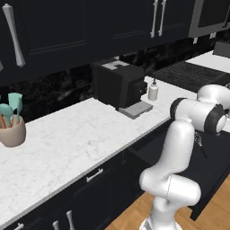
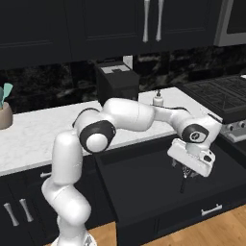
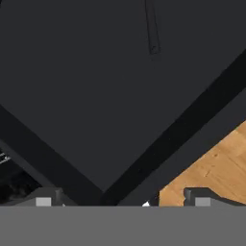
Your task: Pick the whisk from the drawer and place it on the counter.
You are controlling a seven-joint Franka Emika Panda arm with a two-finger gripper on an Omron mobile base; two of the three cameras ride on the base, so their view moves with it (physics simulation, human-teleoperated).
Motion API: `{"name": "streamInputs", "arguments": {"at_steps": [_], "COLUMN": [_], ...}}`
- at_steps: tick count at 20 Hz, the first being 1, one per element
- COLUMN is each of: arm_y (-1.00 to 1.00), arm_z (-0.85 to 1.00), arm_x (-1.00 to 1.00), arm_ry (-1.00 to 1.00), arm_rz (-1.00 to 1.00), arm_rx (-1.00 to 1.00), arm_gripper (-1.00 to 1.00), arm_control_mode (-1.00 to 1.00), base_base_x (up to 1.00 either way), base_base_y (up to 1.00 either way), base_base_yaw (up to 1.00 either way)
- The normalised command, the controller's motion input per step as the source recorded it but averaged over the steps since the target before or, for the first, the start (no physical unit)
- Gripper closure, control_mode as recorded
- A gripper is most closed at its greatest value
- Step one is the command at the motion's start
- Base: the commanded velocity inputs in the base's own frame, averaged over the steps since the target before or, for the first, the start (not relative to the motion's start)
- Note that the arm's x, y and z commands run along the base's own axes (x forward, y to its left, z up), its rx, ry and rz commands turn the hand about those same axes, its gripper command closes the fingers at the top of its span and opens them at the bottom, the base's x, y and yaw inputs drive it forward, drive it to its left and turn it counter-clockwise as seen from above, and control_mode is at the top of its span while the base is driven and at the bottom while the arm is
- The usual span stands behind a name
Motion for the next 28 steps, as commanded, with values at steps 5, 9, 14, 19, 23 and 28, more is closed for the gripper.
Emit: {"name": "streamInputs", "arguments": {"at_steps": [5, 9, 14, 19, 23, 28], "arm_y": [0.06, -0.01, -0.55, -0.54, 0.00, -0.26], "arm_z": [-0.60, -0.42, -0.72, -0.42, -0.52, -0.59], "arm_x": [0.62, 0.88, 0.73, 0.36, 0.29, 0.33], "arm_ry": [0.09, 0.09, 0.05, 0.07, 0.00, -0.01], "arm_rz": [0.06, 0.08, 0.14, 0.15, 0.05, 0.04], "arm_rx": [0.00, 0.00, -0.01, 0.01, 0.01, 0.00], "arm_gripper": [-1.00, -1.00, -1.00, -1.00, -1.00, -1.00], "arm_control_mode": [-1.00, -1.00, -1.00, -1.00, -1.00, -1.00], "base_base_x": [0.00, 0.00, 0.00, 0.00, 0.00, 0.00], "base_base_y": [0.00, 0.00, 0.00, 0.00, 0.00, 0.00], "base_base_yaw": [0.00, 0.00, 0.00, 0.00, 0.00, 0.00]}}
